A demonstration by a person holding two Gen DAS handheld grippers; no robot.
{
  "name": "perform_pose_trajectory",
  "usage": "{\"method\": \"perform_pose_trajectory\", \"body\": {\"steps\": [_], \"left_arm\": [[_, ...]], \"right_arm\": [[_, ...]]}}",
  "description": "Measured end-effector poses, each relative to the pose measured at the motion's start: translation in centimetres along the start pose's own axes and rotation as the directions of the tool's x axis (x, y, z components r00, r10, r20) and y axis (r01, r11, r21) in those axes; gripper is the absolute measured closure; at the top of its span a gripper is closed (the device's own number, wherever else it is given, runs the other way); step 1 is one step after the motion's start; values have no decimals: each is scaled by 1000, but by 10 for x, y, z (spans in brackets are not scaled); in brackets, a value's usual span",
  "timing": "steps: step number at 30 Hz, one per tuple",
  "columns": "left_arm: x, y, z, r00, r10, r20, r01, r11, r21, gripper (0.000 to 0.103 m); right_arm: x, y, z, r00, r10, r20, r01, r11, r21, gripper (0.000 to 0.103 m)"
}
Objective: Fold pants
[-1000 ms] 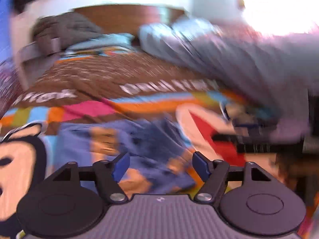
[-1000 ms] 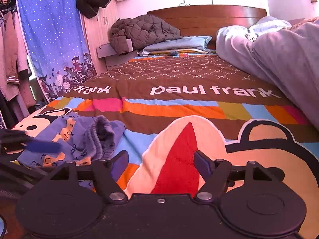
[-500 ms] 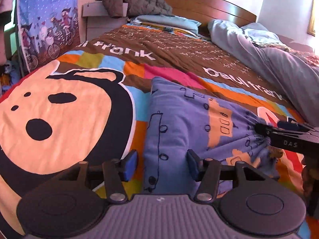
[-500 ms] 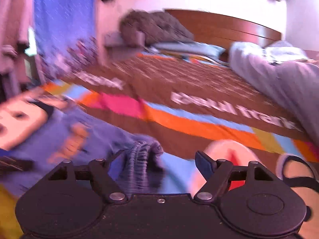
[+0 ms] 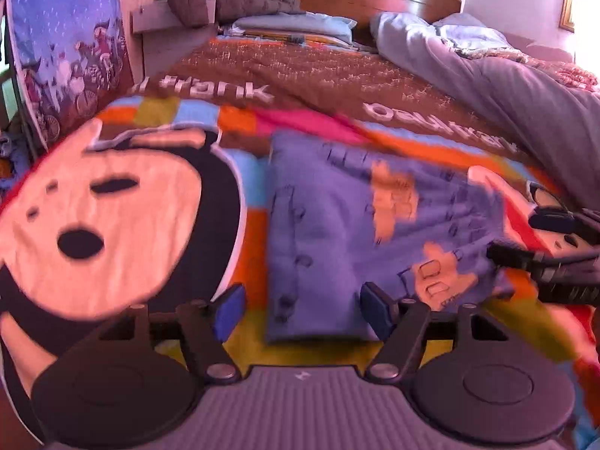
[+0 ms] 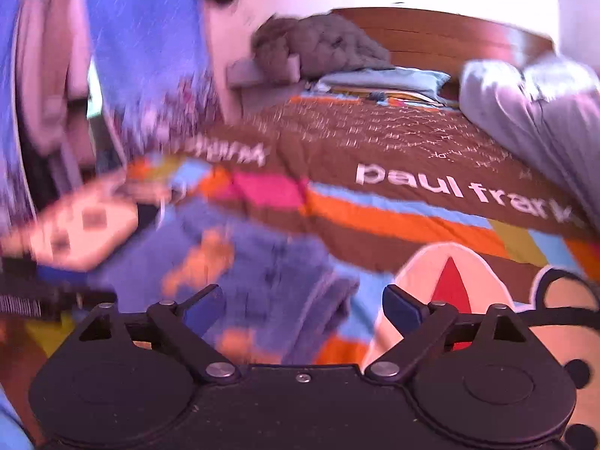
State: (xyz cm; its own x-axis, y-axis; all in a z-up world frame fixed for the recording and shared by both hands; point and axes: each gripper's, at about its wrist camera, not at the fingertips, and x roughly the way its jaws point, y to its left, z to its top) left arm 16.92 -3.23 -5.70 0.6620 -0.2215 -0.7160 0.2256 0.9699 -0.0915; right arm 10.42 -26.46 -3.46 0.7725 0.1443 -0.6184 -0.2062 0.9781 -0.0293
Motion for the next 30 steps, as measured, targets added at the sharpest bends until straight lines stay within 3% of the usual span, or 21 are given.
{"method": "perform_pose_trajectory", "body": {"steps": [2,5,8,13,16,21,26,30], "left_arm": [[-2,1,-4,1000,-8,16,9,1000,-10,30],[-3,2,-4,1000,-11,18,12,1000,-17,30],[-8,4,0,1000,-15,0,15,999,-34,28],[-10,9,24,998,35,59,-31,997,-68,15],[6,12,48,991,101,86,-93,991,-93,12],[49,10,82,992,104,65,-96,989,-109,11],[88,2,93,991,126,31,-124,991,-58,9],[100,7,92,993,119,16,-118,990,-71,3]], "right_arm": [[13,1,-19,997,-13,-73,14,1000,15,11],[16,-17,-19,996,34,-84,-23,992,126,6],[11,-18,-17,995,45,-91,-36,994,101,7],[-9,-16,11,996,-41,78,37,998,48,8],[14,-13,38,989,-69,133,69,998,8,4],[71,-13,63,987,-87,135,92,995,-36,4],[105,-20,57,989,-107,105,113,992,-55,4],[115,-35,46,985,-143,99,146,989,-26,4]]}}
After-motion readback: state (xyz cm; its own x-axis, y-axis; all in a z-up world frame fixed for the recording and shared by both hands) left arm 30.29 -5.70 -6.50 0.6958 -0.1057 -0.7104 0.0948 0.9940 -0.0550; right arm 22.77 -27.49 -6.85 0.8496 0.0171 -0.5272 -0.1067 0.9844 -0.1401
